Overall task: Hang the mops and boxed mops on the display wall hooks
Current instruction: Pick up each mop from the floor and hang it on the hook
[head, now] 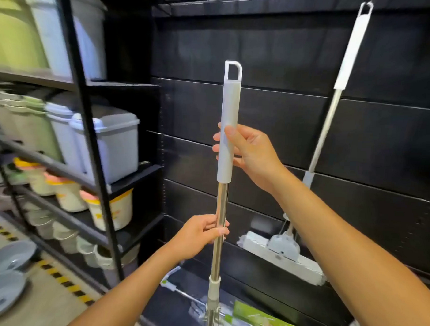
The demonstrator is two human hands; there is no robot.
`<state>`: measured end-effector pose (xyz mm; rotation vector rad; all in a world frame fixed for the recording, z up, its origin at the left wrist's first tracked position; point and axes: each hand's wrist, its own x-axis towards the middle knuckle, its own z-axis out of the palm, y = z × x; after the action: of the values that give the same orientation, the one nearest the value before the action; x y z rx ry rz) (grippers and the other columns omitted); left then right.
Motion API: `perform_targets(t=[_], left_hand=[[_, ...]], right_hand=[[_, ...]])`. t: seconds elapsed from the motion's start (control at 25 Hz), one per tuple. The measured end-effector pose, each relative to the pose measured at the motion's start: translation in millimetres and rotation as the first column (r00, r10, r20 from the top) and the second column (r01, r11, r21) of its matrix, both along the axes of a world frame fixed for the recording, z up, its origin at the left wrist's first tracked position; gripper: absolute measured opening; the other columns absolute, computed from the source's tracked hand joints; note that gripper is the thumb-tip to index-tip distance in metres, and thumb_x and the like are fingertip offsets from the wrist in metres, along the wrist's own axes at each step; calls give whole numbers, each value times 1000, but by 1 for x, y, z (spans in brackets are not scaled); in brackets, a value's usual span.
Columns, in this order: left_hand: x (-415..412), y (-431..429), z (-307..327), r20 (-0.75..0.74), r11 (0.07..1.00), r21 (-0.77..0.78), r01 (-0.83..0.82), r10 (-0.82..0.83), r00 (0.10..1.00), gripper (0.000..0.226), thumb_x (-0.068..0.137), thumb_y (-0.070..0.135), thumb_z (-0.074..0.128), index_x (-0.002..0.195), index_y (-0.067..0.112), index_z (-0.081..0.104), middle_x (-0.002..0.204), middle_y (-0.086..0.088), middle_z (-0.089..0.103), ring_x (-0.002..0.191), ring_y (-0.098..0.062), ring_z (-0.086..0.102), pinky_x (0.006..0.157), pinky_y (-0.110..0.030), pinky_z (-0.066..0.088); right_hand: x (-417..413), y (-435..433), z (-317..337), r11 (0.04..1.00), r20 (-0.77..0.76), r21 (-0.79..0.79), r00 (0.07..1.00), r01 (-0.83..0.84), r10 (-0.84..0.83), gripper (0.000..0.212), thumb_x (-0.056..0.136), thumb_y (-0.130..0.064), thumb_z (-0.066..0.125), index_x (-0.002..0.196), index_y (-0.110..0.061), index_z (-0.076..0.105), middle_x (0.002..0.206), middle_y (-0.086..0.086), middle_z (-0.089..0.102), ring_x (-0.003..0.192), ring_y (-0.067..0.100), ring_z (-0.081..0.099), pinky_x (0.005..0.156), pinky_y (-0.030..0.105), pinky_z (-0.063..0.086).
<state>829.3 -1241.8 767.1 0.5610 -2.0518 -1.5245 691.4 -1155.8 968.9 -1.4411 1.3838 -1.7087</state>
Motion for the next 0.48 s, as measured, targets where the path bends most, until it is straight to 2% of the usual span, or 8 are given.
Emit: perform_targets(t=[0.2,0.36,0.48], left_hand=[[-67,-36,22,29,973,-89,212,-210,977,12,99,16,70,109,22,75,96,-3,80,97,-23,77,81,-32,57],[-119,-43,42,16,936,-111,335,-335,942,13,99,17,70,111,21,75,100,-9,80,96,-16,77,77,-23,56],[-152,-43,64,-1,902,-154,402,-408,913,13,100,19,69,110,22,75,101,-18,78,91,-17,75,78,-22,58]], right_hand=[[-43,-7,17,971,-33,-22,971,237,-237,32,103,-34,61,127,-14,68,112,3,76,101,24,76,92,46,62],[-79,1,36,923,-26,-48,923,382,-384,29,103,-34,61,125,-16,69,109,0,78,99,22,77,87,38,64],[-105,7,53,889,-46,-73,889,452,-456,27,102,-36,61,121,-18,70,110,-1,77,100,20,77,90,42,63]])
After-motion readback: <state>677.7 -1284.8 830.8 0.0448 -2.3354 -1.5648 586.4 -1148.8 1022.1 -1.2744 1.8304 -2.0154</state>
